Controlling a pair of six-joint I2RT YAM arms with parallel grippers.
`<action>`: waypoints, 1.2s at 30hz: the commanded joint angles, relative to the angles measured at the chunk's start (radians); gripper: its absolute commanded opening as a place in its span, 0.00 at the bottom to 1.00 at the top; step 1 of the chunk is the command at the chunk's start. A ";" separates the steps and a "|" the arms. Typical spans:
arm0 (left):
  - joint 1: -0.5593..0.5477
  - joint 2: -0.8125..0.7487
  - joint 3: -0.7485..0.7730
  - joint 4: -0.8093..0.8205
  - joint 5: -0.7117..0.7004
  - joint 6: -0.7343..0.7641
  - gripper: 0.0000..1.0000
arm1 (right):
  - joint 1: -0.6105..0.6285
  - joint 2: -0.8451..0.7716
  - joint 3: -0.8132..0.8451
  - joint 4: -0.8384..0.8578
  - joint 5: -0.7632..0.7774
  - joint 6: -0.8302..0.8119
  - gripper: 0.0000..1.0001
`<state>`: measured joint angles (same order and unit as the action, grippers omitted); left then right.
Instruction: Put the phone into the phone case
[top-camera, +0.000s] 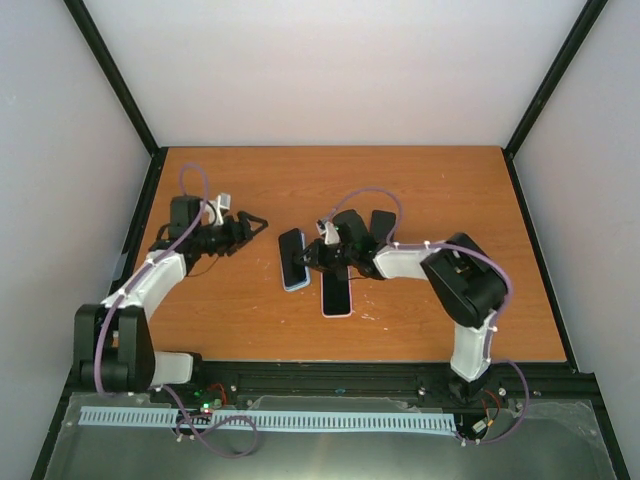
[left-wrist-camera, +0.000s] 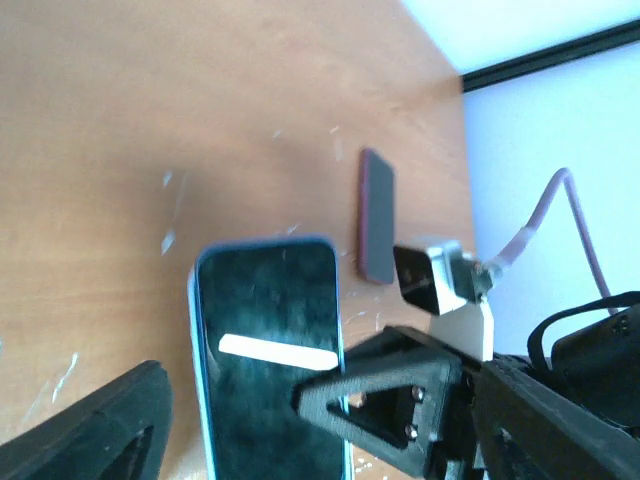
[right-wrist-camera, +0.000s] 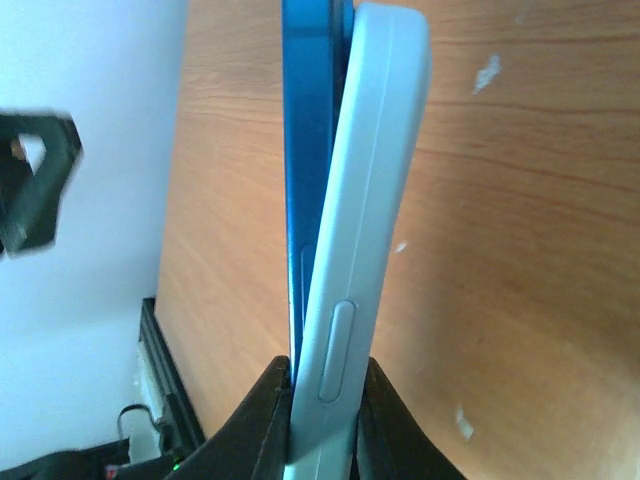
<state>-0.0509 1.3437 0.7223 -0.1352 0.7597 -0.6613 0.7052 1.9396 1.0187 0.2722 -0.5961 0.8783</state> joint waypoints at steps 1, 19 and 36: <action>0.014 -0.111 0.136 -0.115 0.026 0.048 0.88 | 0.002 -0.190 -0.074 0.083 -0.004 -0.065 0.11; -0.002 -0.338 0.122 0.294 0.573 -0.155 0.94 | 0.052 -0.766 -0.231 0.158 -0.056 -0.193 0.11; -0.102 -0.304 0.073 0.586 0.530 -0.407 0.59 | 0.062 -0.727 -0.189 0.203 -0.082 -0.186 0.12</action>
<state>-0.1471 1.0328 0.7975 0.3355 1.2915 -1.0039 0.7567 1.2110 0.7815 0.4362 -0.6857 0.7353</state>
